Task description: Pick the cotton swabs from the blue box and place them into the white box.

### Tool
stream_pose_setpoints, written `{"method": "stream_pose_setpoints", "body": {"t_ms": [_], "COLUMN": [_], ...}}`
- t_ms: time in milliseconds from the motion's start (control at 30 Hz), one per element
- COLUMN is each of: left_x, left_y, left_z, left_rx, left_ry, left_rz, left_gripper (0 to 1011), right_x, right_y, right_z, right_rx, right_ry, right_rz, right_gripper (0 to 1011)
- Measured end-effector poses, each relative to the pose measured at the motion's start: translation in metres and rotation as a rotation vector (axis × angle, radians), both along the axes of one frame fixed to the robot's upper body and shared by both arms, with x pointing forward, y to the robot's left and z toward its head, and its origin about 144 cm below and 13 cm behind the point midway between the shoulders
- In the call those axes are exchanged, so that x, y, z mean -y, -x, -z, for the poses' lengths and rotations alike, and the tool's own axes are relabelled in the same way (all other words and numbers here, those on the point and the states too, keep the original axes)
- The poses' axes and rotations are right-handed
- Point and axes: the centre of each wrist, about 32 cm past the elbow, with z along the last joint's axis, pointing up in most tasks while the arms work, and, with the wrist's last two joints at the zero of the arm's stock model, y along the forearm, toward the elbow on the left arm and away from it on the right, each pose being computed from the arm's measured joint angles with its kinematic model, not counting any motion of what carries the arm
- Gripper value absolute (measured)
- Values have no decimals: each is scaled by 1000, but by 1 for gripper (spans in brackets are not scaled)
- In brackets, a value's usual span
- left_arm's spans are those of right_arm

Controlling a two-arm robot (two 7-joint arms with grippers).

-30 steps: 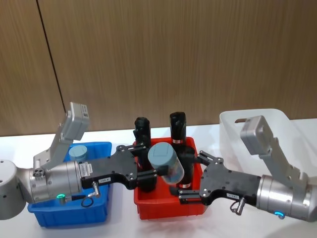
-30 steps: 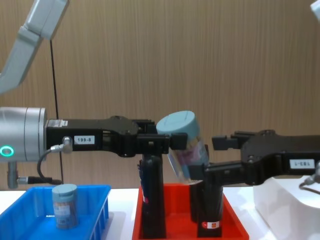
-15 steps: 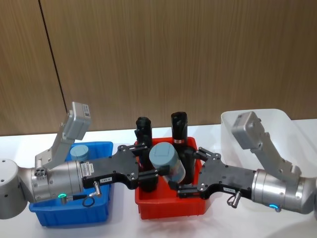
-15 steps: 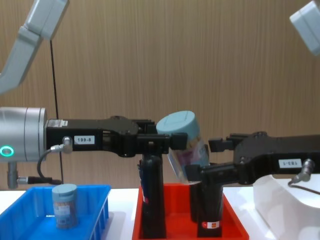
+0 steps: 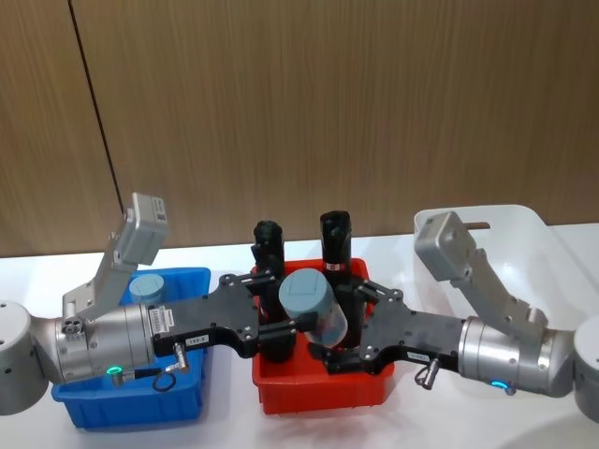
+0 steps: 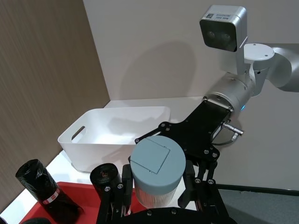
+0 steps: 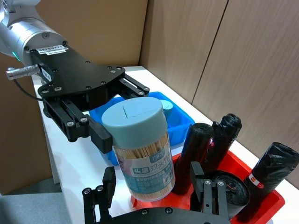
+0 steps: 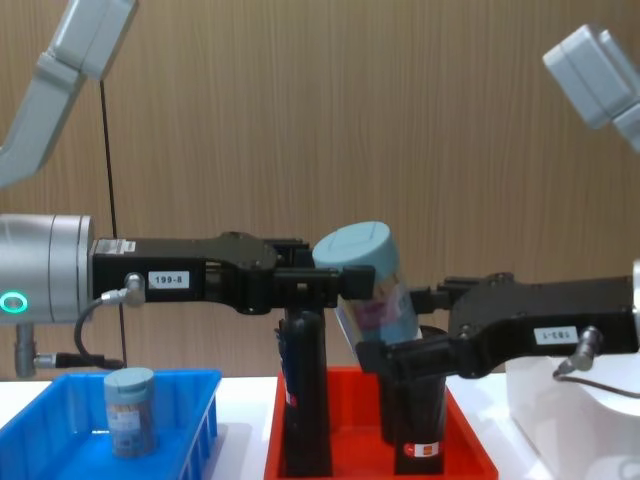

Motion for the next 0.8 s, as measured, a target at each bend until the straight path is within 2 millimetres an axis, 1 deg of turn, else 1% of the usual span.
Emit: {"method": "stream_pose_setpoints", "body": {"t_ms": [367,500,533,600,633,700,800], "left_x": [0,0,0,0,0,0,0], "left_y": [0,0,0,0,0,0,0], "left_z": [0,0,0,0,0,0,0], "left_rx": [0,0,0,0,0,0,1], "left_ry": [0,0,0,0,0,0,0], "left_rz": [0,0,0,-1,-1,-2,-2], "left_gripper": [652,652,652,652,652,652,652], "right_x": [-5,-5,-5,-5,-5,-5,-5], "right_y": [-5,-6,-6,-7,-7,-7,-7], "right_z": [2,2,2,2,2,2,2], "right_rx": [1,2,3,3,3,3,4], "right_ry": [0,-3,-3,-4,-4,-6,-7], "right_rz": [-6,-3,-3,-3,-3,-4,-4], "right_gripper": [997,932,888,839,839,753,745]}}
